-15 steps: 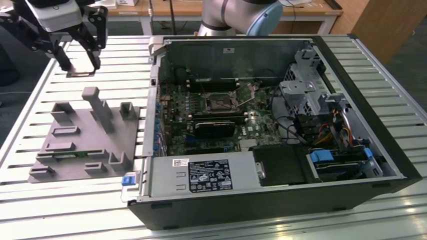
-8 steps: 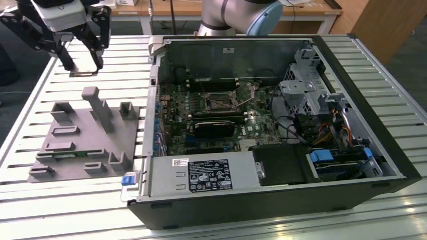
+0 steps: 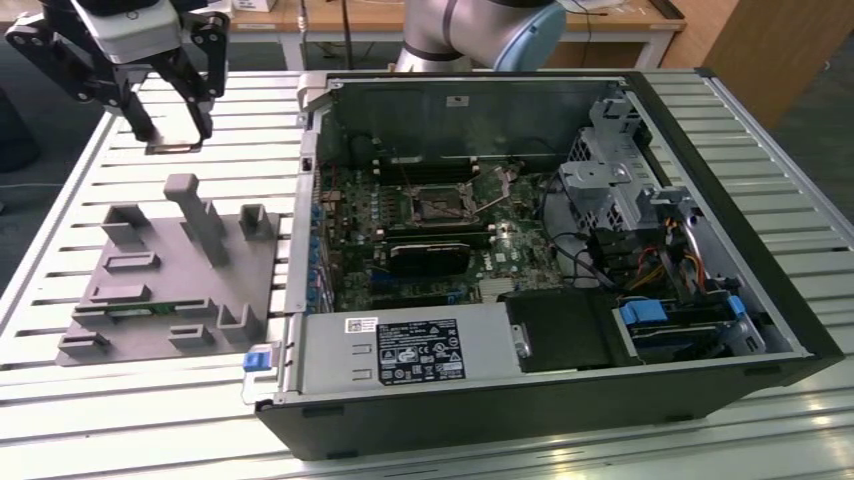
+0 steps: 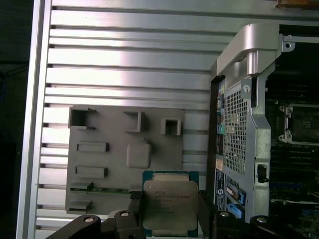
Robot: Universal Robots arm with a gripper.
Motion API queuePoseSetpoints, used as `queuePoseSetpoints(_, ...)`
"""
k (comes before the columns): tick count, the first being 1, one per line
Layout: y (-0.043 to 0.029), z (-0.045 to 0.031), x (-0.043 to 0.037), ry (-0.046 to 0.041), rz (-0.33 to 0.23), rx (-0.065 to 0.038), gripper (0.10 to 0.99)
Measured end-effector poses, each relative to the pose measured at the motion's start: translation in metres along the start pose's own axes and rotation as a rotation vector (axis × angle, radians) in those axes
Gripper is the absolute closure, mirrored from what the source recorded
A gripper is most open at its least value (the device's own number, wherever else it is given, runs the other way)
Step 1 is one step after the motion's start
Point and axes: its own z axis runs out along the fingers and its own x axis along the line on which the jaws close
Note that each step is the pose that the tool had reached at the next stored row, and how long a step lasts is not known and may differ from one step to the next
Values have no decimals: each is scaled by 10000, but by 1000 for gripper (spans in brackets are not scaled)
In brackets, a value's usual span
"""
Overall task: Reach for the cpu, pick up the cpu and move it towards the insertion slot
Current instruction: 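Pick up the cpu and move it towards the insertion slot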
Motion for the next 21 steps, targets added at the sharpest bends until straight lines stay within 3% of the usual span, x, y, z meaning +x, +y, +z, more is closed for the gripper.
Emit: queuePoseSetpoints(21,-4,-1,-139,0,0,0,557)
